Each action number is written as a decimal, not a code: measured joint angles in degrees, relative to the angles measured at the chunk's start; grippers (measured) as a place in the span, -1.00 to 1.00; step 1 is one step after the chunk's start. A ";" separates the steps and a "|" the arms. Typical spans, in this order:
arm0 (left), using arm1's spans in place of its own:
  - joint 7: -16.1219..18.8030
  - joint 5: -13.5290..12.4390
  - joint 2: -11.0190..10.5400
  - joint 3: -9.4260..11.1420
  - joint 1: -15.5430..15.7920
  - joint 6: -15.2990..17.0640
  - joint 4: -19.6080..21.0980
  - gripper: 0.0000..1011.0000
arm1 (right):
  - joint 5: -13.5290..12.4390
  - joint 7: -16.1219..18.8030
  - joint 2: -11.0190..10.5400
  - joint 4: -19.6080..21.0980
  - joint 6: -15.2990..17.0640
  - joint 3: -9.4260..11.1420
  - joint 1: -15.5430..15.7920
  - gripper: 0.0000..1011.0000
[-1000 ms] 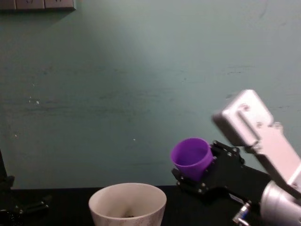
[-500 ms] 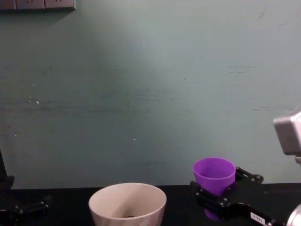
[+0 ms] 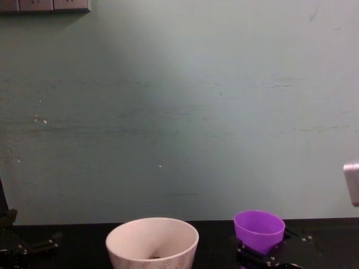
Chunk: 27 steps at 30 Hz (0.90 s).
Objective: Pick up the cup and pour the mung beans from the cup into the bowl.
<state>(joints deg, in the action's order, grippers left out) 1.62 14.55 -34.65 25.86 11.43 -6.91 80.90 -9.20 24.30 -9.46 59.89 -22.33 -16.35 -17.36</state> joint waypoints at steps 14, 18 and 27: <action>0.00 0.00 0.00 0.00 0.00 0.00 0.00 0.98 | -1.30 1.24 0.57 -3.72 -2.56 -0.63 -0.86 0.43; 0.00 0.00 0.00 0.00 0.00 0.00 0.00 0.98 | -1.30 1.13 0.70 -4.00 -2.69 -0.74 -0.94 0.43; 0.00 0.00 0.00 0.00 0.00 0.00 0.00 0.98 | -1.49 1.08 0.72 -4.18 -2.83 -0.75 -0.95 0.47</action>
<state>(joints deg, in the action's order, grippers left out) 1.62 14.55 -34.65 25.86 11.43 -6.91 80.90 -10.69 25.38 -8.74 55.72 -25.15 -17.10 -18.31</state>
